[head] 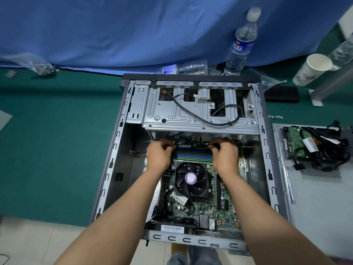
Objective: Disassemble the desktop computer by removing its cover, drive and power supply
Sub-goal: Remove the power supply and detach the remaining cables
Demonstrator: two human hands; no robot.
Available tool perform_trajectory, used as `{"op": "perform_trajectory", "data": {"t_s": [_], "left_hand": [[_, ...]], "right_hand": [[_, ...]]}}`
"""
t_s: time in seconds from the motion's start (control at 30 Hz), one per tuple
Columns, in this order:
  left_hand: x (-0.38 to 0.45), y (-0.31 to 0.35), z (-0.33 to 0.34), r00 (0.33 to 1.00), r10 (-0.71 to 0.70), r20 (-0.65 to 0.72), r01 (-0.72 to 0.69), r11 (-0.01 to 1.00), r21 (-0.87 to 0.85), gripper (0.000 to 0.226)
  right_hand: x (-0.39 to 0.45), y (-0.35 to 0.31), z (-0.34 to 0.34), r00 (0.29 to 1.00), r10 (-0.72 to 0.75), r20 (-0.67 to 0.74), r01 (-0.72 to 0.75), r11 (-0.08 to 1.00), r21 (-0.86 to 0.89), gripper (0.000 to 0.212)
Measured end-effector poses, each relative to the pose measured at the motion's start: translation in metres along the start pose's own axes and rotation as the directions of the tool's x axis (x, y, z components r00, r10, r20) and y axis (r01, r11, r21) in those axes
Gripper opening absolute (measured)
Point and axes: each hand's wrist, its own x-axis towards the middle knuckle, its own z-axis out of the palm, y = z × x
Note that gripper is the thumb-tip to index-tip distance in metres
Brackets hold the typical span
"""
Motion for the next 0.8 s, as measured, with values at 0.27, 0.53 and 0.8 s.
{"op": "perform_trajectory", "data": {"t_s": [0.27,0.53,0.8], "left_hand": [[-0.005,0.007,-0.023,0.996,-0.068,0.05,0.079,0.96,-0.27,0.009],[-0.044,0.016,-0.05,0.991,-0.052,0.124,0.104,0.879,-0.464,0.011],[-0.089,0.046,-0.035,0.951,0.157,0.267,-0.02,0.892,-0.451,0.012]], "right_hand": [[-0.008,-0.006,-0.012,0.986,0.136,0.099,-0.165,0.899,0.405,0.014],[-0.053,-0.02,-0.044,0.966,0.16,0.204,-0.259,0.534,0.805,0.008],[-0.093,-0.008,-0.108,0.976,0.218,-0.003,-0.109,0.498,0.86,0.007]]}}
